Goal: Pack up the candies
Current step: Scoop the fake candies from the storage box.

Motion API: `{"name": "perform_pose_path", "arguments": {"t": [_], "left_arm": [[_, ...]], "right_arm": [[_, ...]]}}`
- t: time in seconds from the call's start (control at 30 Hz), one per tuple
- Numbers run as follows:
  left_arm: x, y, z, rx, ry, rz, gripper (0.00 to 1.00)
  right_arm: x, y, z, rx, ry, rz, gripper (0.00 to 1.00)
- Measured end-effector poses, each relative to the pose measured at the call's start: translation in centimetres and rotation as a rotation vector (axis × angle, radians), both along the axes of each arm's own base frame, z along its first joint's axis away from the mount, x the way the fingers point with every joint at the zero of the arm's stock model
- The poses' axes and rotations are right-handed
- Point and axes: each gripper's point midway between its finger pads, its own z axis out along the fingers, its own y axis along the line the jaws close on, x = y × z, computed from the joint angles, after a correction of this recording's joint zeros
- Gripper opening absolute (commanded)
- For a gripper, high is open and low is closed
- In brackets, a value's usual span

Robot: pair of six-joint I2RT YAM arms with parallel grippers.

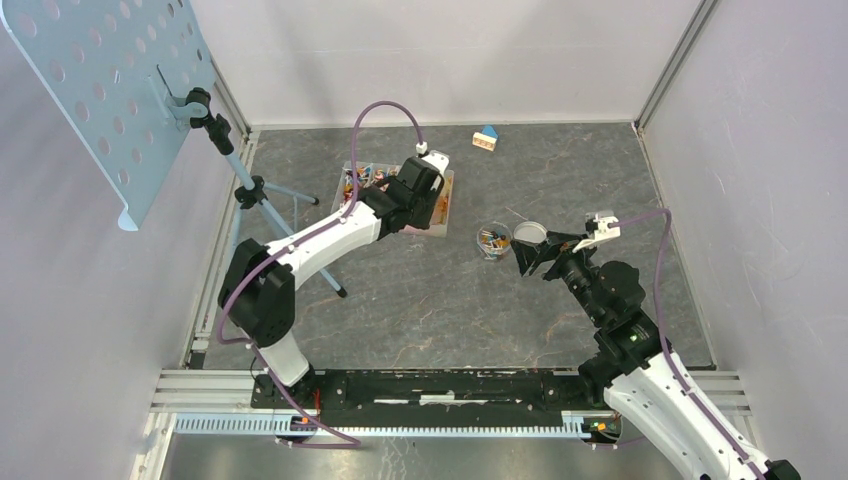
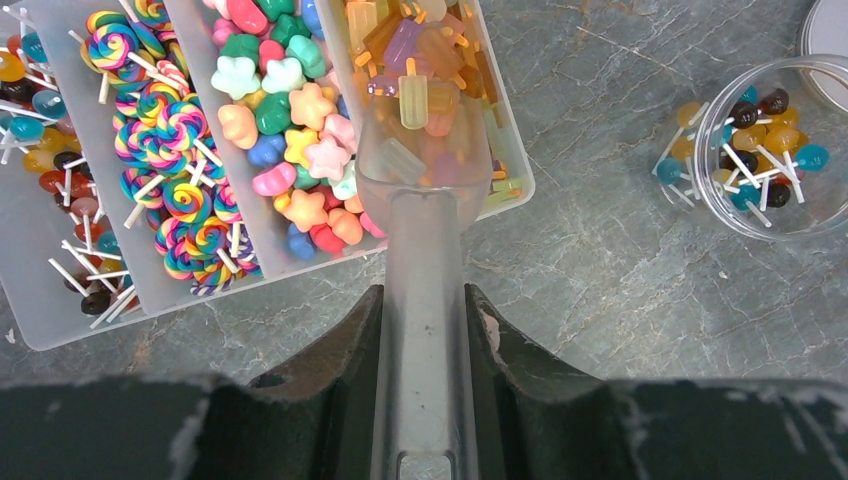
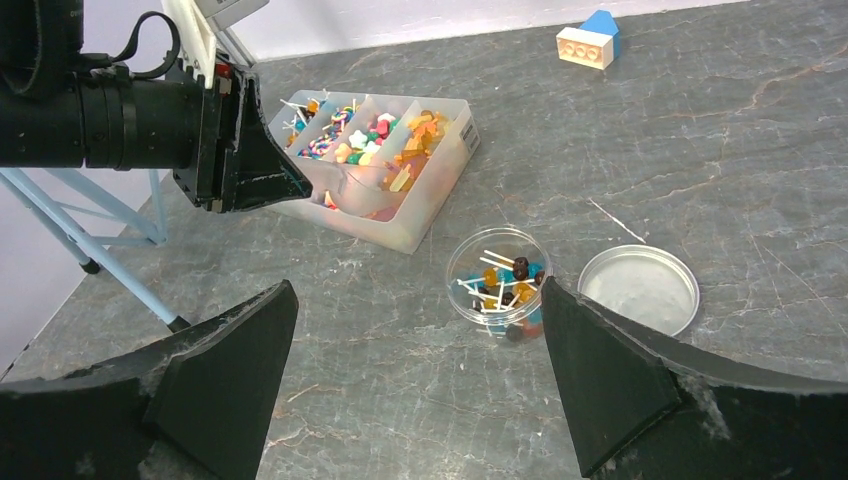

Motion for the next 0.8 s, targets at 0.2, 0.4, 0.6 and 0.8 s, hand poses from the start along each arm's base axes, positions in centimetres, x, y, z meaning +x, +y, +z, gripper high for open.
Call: {"name": "perform_pose_path", "arguments": {"t": [0.2, 0.4, 0.6, 0.8], "left_arm": [[-0.11, -0.19, -0.1, -0.008, -0.054, 0.009, 0.02], [-0.05, -0.3, -0.09, -0.041, -0.117, 0.02, 0.02], [-0.11, -0.24, -0.13, -0.086, -0.176, 0.025, 0.02], [0.02, -0.25, -0.05, -0.123, -0.222, 0.03, 0.02]], "right_arm": [[0.0, -0.01, -0.01, 0.0, 0.0, 0.0, 0.98], [0.0, -0.01, -0.01, 0.0, 0.0, 0.0, 0.98], [-0.03, -0.1, 0.13, 0.002, -0.005, -0.004, 0.98], [0.0, -0.17, 0.11, 0.002, -0.005, -0.008, 0.98]]}}
